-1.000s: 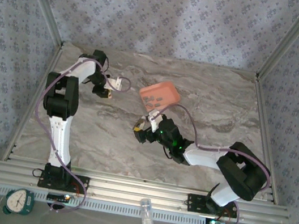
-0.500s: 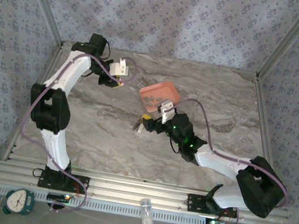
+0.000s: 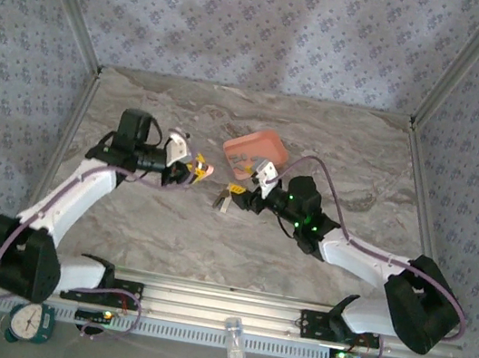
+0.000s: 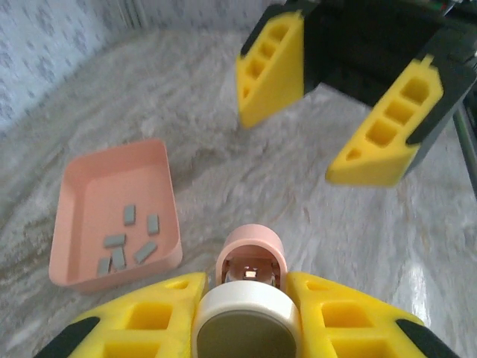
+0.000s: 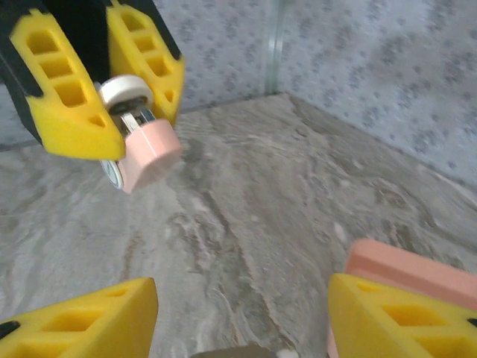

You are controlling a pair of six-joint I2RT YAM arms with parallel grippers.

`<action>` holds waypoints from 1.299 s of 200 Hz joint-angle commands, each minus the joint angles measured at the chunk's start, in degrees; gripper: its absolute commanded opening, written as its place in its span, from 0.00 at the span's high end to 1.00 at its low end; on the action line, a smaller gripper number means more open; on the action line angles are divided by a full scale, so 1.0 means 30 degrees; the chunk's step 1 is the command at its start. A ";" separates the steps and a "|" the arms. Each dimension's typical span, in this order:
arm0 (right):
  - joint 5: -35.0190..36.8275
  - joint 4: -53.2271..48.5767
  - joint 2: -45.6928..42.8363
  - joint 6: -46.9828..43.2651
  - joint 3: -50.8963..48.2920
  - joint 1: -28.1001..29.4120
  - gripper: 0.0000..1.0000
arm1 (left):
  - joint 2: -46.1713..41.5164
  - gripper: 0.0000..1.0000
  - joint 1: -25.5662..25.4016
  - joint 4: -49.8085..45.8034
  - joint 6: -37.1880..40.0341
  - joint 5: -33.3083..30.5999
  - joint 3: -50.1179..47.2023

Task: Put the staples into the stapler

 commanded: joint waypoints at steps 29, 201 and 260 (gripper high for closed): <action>-0.4646 0.0355 0.1394 -0.1777 0.2255 0.0472 0.37 | -0.2814 0.87 -0.0360 0.7601 -0.4089 0.1645 -0.3674; -0.9154 0.1614 0.3688 -0.1128 0.4181 0.0338 0.72 | -0.2593 0.88 -0.0368 0.7380 -0.3584 0.3925 -0.3487; -0.8415 0.0803 0.3208 -0.1822 0.3791 0.0155 0.89 | -0.2698 0.61 -0.0368 0.6543 -0.3099 0.3562 -0.3223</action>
